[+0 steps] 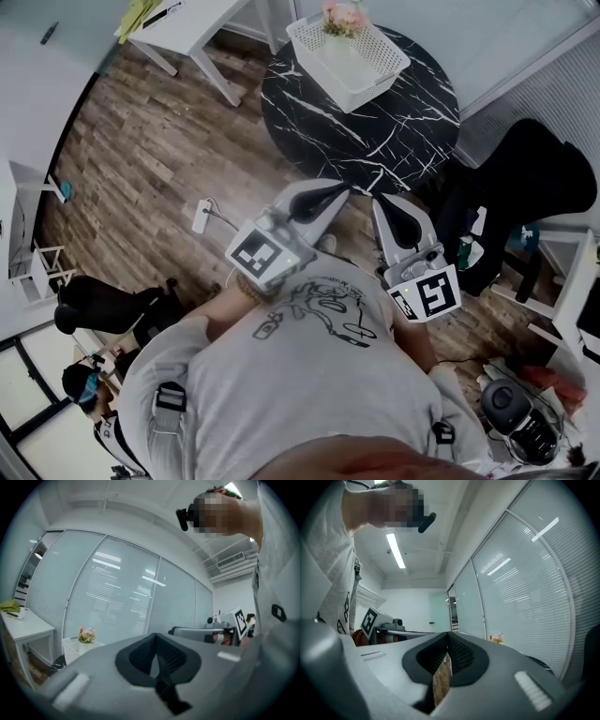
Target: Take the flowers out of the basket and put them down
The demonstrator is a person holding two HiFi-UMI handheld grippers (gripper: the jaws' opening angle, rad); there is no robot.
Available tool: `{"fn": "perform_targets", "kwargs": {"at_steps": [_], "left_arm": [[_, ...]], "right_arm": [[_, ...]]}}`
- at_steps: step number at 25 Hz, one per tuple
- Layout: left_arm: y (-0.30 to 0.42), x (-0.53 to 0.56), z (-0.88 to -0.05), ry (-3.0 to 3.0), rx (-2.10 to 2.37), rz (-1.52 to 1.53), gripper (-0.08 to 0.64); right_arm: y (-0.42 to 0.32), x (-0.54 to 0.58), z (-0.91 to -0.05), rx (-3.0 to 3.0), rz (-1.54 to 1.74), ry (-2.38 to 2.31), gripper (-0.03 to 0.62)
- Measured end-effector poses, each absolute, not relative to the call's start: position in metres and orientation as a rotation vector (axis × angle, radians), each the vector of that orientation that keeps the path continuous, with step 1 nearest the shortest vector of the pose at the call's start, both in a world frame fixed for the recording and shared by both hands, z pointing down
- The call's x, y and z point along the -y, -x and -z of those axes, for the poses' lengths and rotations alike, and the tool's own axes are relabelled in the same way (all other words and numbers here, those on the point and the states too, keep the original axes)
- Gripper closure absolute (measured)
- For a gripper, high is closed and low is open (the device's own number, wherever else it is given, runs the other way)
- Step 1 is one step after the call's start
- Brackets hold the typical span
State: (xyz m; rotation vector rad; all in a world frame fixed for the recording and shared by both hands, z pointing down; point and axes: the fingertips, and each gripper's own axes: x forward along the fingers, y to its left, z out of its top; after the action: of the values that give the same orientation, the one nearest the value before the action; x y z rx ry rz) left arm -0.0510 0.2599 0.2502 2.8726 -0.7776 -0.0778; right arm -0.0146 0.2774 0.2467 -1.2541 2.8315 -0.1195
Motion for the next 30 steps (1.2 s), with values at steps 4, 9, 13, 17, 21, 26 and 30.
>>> {"fn": "perform_targets", "kwargs": {"at_steps": [4, 9, 13, 17, 21, 26, 30], "left_arm": [[0.048, -0.258, -0.252, -2.868, 0.778, 0.074, 0.557], [0.044, -0.247, -0.254, -2.874, 0.763, 0.076, 0.557], [0.044, -0.235, -0.252, -2.878, 0.755, 0.084, 0.557], [0.046, -0.217, -0.253, -2.877, 0.758, 0.081, 0.557], [0.053, -0.198, -0.256, -2.87, 0.759, 0.073, 0.557], [0.058, -0.166, -0.259, -2.863, 0.753, 0.06, 0.557], [0.063, -0.139, -0.262, -2.862, 0.745, 0.051, 0.557]], "right_arm": [[0.011, -0.276, -0.247, -2.823, 0.118, 1.264, 0.586], [0.007, -0.269, -0.25, -2.821, 0.117, 1.284, 0.586], [0.007, -0.255, -0.25, -2.821, 0.112, 1.295, 0.586], [0.009, -0.236, -0.251, -2.82, 0.113, 1.297, 0.587], [0.015, -0.217, -0.254, -2.824, 0.12, 1.296, 0.586], [0.023, -0.186, -0.257, -2.832, 0.132, 1.293, 0.587], [0.027, -0.158, -0.261, -2.835, 0.145, 1.299, 0.586]]}}
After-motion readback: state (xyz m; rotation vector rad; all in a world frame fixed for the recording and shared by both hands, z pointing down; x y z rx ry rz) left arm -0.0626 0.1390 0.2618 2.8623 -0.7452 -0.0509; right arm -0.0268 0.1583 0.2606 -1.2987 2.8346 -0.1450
